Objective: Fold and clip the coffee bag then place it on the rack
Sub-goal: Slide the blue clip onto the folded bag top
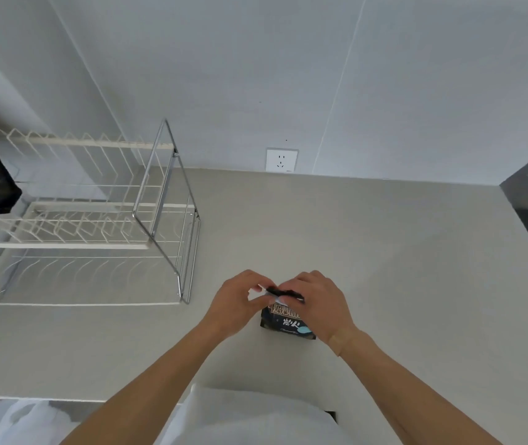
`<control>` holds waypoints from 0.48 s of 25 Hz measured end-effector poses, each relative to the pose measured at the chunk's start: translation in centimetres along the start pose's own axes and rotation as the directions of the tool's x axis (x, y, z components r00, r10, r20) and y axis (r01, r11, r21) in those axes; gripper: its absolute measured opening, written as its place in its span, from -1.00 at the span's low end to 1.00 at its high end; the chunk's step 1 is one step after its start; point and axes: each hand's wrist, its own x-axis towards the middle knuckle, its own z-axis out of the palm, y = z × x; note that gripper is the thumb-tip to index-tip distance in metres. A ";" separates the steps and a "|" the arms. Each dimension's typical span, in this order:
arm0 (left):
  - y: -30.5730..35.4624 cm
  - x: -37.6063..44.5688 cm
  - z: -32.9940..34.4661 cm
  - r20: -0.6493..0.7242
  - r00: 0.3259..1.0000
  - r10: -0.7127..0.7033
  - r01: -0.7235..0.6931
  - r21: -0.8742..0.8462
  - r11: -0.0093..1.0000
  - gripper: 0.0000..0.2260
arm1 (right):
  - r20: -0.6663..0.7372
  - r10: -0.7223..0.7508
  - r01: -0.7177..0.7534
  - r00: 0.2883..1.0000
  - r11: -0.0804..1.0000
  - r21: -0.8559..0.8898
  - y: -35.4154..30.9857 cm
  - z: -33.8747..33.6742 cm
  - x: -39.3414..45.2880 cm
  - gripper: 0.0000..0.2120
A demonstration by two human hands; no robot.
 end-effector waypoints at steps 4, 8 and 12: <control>-0.4 0.3 0.3 -0.011 1.000 -0.022 0.021 -0.029 0.999 -0.86 | -0.009 0.095 -0.094 0.995 0.991 0.093 -0.1 0.3 0.1 -0.91; -0.6 0.2 0.5 -0.029 0.999 -0.028 0.026 -0.057 0.998 -0.87 | -0.022 0.136 -0.131 0.990 0.978 0.159 -0.4 0.7 -0.2 -0.95; -0.6 0.2 0.8 0.005 0.998 -0.061 0.061 -0.207 0.977 -0.90 | -0.025 0.176 -0.167 0.984 0.962 0.216 -0.1 0.7 -0.4 -0.96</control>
